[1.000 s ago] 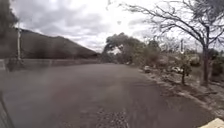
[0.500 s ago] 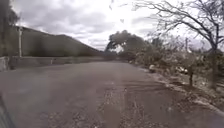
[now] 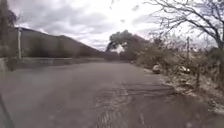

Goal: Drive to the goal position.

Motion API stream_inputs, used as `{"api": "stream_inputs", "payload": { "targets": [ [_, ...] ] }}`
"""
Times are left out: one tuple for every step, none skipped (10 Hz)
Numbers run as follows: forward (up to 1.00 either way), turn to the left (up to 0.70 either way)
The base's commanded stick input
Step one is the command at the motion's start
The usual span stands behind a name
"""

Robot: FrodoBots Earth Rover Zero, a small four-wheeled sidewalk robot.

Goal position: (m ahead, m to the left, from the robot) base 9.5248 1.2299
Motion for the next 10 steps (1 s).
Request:
{"api": "stream_inputs", "payload": {
  "targets": [
    [0.70, 0.00],
    [0.70, 0.00],
    [0.70, 0.00],
    [0.70, 0.00],
    [0.70, 0.00],
    [0.70, 0.00],
    [0.70, 0.00],
    [0.70, 0.00],
    [0.70, 0.00],
    [0.70, 0.00]
  ]
}}
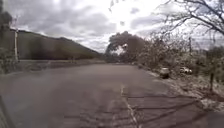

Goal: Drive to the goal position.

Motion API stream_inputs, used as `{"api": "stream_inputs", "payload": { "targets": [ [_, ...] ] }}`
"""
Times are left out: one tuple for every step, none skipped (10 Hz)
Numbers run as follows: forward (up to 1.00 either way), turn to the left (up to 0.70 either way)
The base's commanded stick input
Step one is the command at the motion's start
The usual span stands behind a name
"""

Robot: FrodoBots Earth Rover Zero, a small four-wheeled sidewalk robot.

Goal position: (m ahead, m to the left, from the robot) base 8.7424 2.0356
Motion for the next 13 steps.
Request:
{"api": "stream_inputs", "payload": {
  "targets": [
    [0.70, 0.00],
    [0.70, 0.00],
    [0.70, 0.00],
    [0.70, 0.00],
    [0.70, 0.00],
    [0.70, 0.00],
    [0.70, 0.00],
    [0.70, 0.00],
    [0.70, 0.00],
    [0.70, 0.00],
    [0.70, 0.00],
    [0.70, 0.00],
    [0.70, 0.00]
  ]
}}
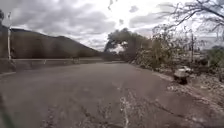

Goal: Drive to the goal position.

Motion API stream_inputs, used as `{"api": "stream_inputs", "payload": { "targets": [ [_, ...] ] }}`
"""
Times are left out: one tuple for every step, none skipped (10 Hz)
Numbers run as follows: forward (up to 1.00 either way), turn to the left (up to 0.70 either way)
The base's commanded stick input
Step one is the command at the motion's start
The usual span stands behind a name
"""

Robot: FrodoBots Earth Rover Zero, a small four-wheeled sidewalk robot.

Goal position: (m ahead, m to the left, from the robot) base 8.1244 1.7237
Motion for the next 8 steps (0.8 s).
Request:
{"api": "stream_inputs", "payload": {
  "targets": [
    [0.70, 0.00],
    [0.70, 0.00],
    [0.70, 0.00],
    [0.70, 0.00],
    [0.70, 0.00],
    [0.70, 0.00],
    [0.70, 0.00],
    [0.70, 0.00]
  ]
}}
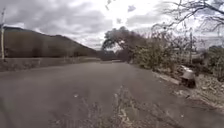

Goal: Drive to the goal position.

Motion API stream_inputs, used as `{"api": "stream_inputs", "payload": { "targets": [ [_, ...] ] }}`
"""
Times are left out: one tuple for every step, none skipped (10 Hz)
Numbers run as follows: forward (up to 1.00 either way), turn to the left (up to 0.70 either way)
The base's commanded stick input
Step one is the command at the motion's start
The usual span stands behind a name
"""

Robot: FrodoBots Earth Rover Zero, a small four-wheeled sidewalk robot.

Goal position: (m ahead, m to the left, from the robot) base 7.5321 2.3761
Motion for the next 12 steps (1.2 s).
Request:
{"api": "stream_inputs", "payload": {
  "targets": [
    [0.70, 0.00],
    [0.70, 0.00],
    [0.70, 0.00],
    [0.70, 0.00],
    [0.70, 0.00],
    [0.70, 0.00],
    [0.70, 0.00],
    [0.70, 0.00],
    [0.70, 0.00],
    [0.70, 0.00],
    [0.70, 0.00],
    [0.70, 0.00]
  ]
}}
